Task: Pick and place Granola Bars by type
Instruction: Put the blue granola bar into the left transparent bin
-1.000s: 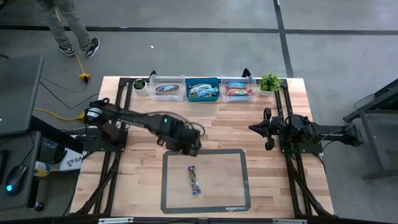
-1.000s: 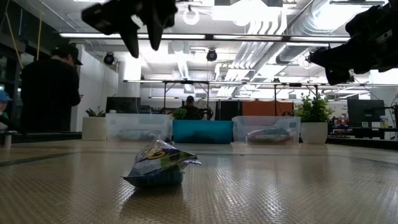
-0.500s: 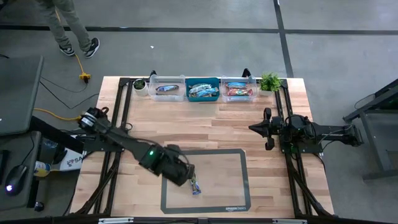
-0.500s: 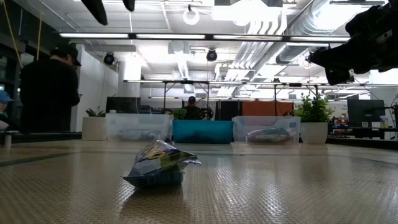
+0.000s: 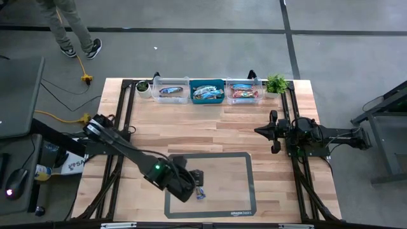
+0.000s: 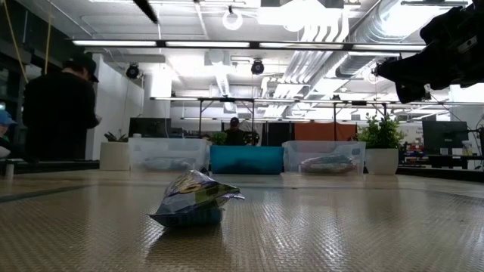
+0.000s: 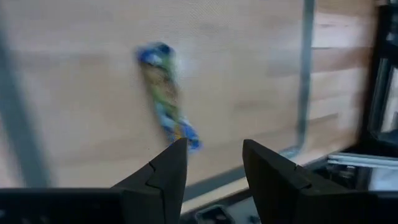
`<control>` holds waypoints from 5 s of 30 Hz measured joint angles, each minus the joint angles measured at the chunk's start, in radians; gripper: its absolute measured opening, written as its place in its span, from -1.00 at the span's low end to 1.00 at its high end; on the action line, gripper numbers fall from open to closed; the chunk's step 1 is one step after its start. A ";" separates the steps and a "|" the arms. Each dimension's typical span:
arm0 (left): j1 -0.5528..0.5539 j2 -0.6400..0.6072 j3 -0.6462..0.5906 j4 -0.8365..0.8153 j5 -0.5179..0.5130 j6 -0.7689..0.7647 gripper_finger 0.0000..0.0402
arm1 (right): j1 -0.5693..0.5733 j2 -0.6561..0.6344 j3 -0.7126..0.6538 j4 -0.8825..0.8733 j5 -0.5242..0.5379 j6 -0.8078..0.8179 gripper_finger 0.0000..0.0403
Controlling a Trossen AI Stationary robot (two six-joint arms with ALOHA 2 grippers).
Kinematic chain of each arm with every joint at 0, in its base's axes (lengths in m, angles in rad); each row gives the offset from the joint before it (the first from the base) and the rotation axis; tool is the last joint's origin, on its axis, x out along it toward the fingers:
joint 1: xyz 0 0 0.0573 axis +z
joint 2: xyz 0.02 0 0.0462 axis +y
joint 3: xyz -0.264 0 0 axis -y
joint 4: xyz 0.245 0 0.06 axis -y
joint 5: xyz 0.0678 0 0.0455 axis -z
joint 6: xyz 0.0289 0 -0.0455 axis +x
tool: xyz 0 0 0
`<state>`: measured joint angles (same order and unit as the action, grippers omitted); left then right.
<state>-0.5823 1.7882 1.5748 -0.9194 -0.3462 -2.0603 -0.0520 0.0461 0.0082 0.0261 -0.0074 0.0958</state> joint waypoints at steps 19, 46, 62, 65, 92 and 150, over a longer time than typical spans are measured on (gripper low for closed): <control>0.073 0.211 0.000 0.231 0.173 -0.120 -0.24 | 0.000 0.016 0.000 0.000 0.000 0.000 -1.00; 0.154 0.269 -0.003 0.136 0.306 -0.090 0.30 | 0.000 0.020 0.000 0.000 0.000 0.000 -1.00; 0.203 0.277 -0.001 0.091 0.367 -0.064 0.26 | 0.000 0.020 0.000 0.000 0.000 0.000 -1.00; 0.204 0.277 -0.001 0.095 0.366 -0.062 0.26 | 0.000 0.020 0.000 0.000 0.000 0.000 -1.00; 0.223 0.342 0.002 0.165 0.448 -0.039 0.18 | 0.000 0.036 0.000 0.000 0.000 0.000 -1.00; 0.309 0.314 0.773 -0.062 -0.380 0.769 -0.61 | 0.000 0.040 0.000 0.000 0.000 0.000 -1.00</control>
<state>-0.2735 2.1020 2.3482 -0.9816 -0.7267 -1.2909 -0.0518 0.0856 0.0083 0.0261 -0.0074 0.0957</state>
